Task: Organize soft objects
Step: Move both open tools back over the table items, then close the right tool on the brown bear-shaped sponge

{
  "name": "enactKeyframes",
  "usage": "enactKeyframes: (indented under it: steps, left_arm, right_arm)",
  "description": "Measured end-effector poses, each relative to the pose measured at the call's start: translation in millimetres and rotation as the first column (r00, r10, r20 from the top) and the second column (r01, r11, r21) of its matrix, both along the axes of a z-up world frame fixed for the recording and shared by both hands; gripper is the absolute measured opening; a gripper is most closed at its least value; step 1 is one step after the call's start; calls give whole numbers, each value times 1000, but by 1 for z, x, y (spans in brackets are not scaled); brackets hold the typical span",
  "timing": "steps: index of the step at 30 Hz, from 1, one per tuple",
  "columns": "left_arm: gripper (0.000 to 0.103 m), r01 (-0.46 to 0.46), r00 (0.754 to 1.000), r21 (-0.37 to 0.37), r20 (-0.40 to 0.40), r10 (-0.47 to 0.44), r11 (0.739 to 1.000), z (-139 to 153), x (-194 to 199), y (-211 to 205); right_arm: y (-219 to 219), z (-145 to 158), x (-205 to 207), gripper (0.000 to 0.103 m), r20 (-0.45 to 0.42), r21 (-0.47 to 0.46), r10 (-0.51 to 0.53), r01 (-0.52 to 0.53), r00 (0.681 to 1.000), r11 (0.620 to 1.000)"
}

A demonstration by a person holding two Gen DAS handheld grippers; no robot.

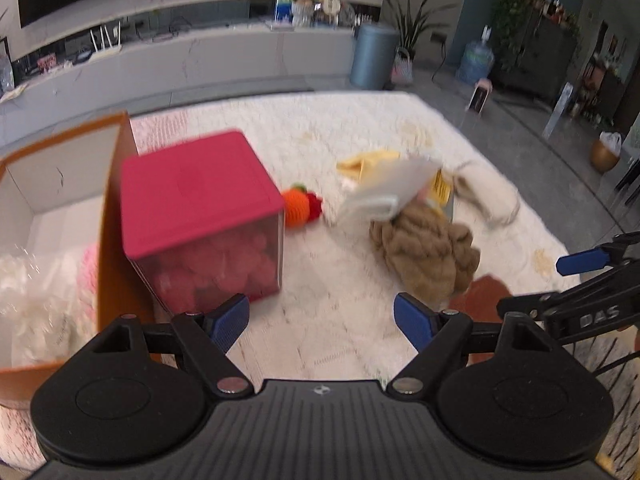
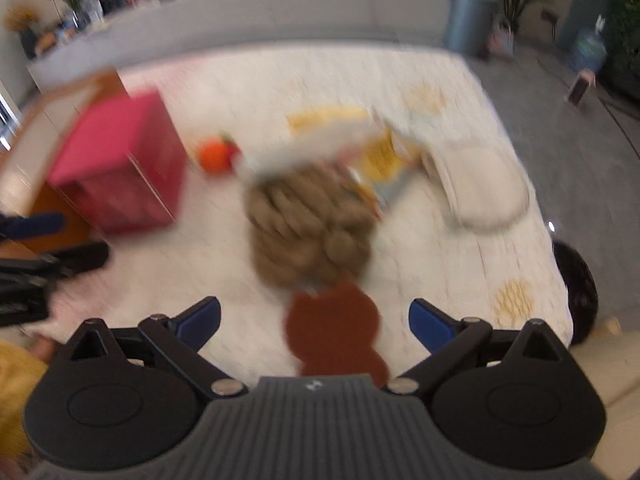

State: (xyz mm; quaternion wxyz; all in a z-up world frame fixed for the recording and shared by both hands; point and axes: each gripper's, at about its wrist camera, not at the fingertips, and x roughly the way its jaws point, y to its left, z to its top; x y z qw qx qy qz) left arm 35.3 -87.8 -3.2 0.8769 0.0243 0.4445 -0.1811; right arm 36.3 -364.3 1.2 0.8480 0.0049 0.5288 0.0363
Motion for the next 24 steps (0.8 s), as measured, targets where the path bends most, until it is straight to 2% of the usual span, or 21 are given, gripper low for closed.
enactKeyframes:
  steps: [4,10,14,18,20,24]
  left_arm:
    - [96,38,999,28,-29,-38,999,-14,-4,0]
    - [96,55,998,73,-44,-52,996,-28,-2,-3]
    - [96,65,997,99,-55,-60,993,-35,-1,-3]
    - [96,53,996,120,-73,-44,991,-41,1,-1]
    - [96,48,996,119,-76,-39,992,-41,1,-1]
    - [96,55,997,125,-64,-47,991,-37,-3,-3]
  right_arm:
    - [2,-39,8,98,-109,-66,61,-69,992,995]
    - [3,-79,23,98,-206,-89,59,-78,977,993]
    - [2,-91,26,98,-223,-96,39,-62,974,993]
    - [-1,-97,28,97,-221,-62,34,-49,975,997]
    - [-2,-98,29,85,-221,-37,33,-42,975,998]
    - [1,-97,26,77,-203,-45,50,-60,978,997]
